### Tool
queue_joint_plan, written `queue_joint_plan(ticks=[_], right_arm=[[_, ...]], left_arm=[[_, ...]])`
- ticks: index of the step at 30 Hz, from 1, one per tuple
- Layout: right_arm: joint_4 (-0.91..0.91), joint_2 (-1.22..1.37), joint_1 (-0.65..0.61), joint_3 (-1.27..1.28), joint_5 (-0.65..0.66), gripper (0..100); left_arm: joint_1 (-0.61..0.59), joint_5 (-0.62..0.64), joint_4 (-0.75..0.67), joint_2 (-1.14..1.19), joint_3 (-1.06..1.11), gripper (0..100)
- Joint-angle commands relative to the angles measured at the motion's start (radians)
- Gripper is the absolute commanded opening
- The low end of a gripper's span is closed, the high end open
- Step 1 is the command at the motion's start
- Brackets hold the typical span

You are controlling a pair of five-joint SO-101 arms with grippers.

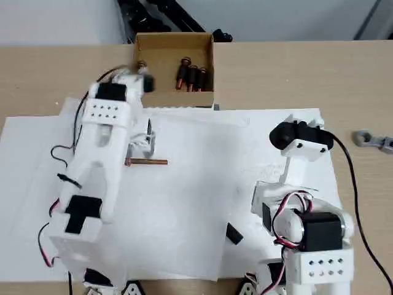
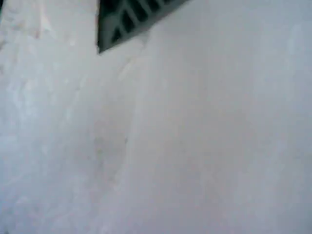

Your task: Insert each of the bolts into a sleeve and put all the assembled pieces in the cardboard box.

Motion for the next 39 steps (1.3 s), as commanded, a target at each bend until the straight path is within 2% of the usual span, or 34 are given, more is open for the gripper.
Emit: queue_joint_plan(ticks=[1, 5, 17, 27, 32, 39], right_arm=[[-0.005, -0.002, -0.005, -0.003, 0.002, 12.5], [-0.005, -0.002, -0.005, -0.003, 0.002, 12.5], [-0.005, -0.001, -0.007, -0.003, 0.002, 12.5], [-0.005, -0.001, -0.18, -0.003, -0.005, 12.5], [-0.005, -0.001, -0.188, -0.003, -0.005, 12.5], [-0.005, -0.001, -0.188, -0.003, 0.0, 12.5]], left_arm=[[-0.044, 0.12, -0.048, -0.063, 0.061, 12], [-0.078, 0.124, -0.049, -0.063, 0.073, 12], [-0.058, 0.305, -0.124, -0.054, 0.082, 12], [-0.041, 0.399, -0.166, -0.052, 0.082, 12], [-0.041, 0.425, -0.19, -0.038, 0.077, 12], [-0.041, 0.493, -0.229, 0.107, 0.074, 12]])
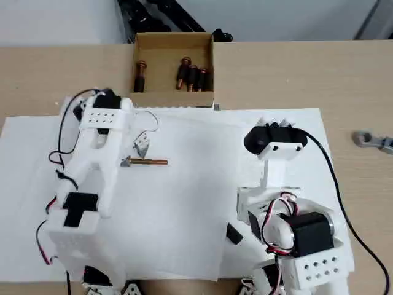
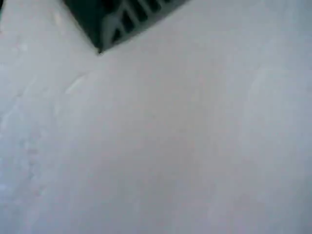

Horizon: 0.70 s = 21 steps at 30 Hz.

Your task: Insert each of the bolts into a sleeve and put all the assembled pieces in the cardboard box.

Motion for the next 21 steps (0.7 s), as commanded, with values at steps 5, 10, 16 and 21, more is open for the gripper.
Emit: queue_joint_plan(ticks=[5, 10, 16, 21], right_arm=[[-0.005, -0.001, -0.008, -0.003, 0.002, 12.5], [-0.005, -0.001, -0.008, -0.003, 0.002, 12.5], [-0.005, -0.001, -0.008, -0.003, 0.002, 12.5], [-0.005, -0.001, -0.008, -0.003, 0.002, 12.5]], left_arm=[[0.003, 0.017, -0.009, 0.089, -0.07, 12], [0.009, 0.044, -0.009, 0.098, -0.074, 12], [0.009, 0.044, -0.015, 0.104, -0.074, 12], [0.002, 0.003, -0.018, 0.104, -0.076, 5]])
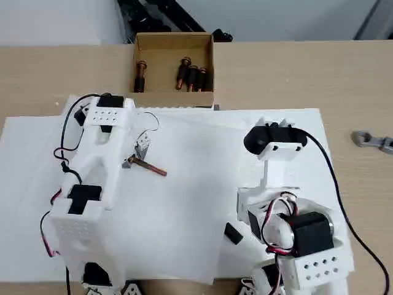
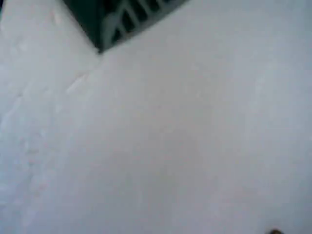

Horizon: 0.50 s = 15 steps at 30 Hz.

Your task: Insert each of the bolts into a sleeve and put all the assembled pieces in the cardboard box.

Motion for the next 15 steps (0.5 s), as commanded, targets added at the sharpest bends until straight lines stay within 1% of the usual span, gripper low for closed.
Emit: queue_joint_plan(ticks=[1, 6, 8, 13, 15], right_arm=[[-0.005, -0.001, -0.008, -0.003, 0.002, 12.5], [-0.005, -0.001, -0.008, -0.003, 0.002, 12.5], [-0.004, -0.001, -0.008, -0.003, 0.002, 12.5], [-0.004, -0.001, -0.008, -0.003, 0.002, 12.5], [-0.002, -0.002, -0.008, -0.003, 0.002, 12.5]], left_arm=[[0.0, -0.055, -0.012, 0.0, -0.019, 4], [0.0, -0.127, -0.02, -0.009, -0.027, 1], [-0.002, -0.144, 0.0, -0.009, -0.073, 0], [0.009, -0.221, 0.107, 0.0, -0.255, 0], [0.009, -0.255, 0.115, 0.002, -0.283, 0]])
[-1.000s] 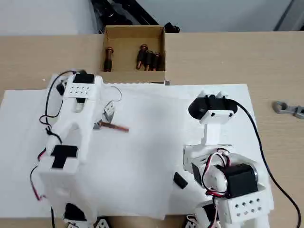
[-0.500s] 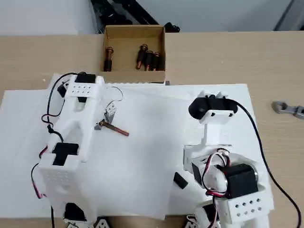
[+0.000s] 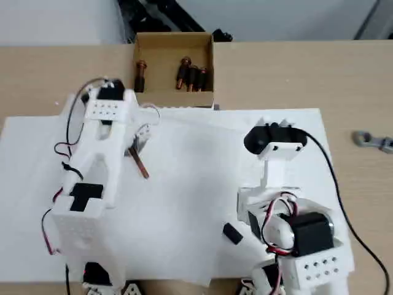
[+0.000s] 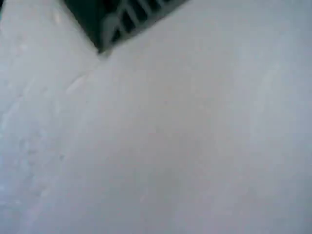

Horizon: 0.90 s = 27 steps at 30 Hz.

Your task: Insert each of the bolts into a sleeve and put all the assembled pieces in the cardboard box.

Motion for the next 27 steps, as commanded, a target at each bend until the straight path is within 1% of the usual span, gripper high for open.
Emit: queue_joint_plan(ticks=[1, 4, 8, 11, 13, 15, 18, 20, 22, 27], right_arm=[[-0.002, -0.002, -0.01, -0.003, 0.002, 12.5], [-0.002, -0.002, -0.01, -0.003, 0.0, 12.5], [-0.005, -0.002, -0.01, -0.003, 0.0, 12.5], [-0.005, 0.005, -0.01, -0.005, 0.003, 12.5], [0.001, 0.038, -0.01, -0.011, 0.003, 12.5], [0.002, 0.102, -0.01, -0.025, 0.003, 12.5], [0.015, 0.24, -0.012, -0.058, 0.006, 12.8], [0.033, 0.337, -0.012, -0.091, 0.037, 12.8], [0.047, 0.418, -0.012, -0.12, 0.098, 12.8], [0.054, 0.506, -0.018, -0.147, 0.273, 12.9]], left_arm=[[0.006, -0.064, 0.032, -0.006, -0.084, 0], [0.006, -0.173, 0.034, -0.006, -0.082, 0], [0.002, -0.287, 0.043, -0.008, -0.084, 0], [0.0, -0.381, 0.084, -0.017, -0.094, 0], [0.002, -0.436, 0.14, -0.017, -0.127, 0], [0.0, -0.476, 0.183, -0.017, -0.17, 0], [-0.014, -0.485, 0.183, -0.029, -0.203, 0], [-0.018, -0.485, 0.183, -0.077, -0.213, 0], [-0.011, -0.485, 0.183, -0.153, -0.211, 0], [0.068, -0.555, 0.183, -0.377, -0.174, 0]])
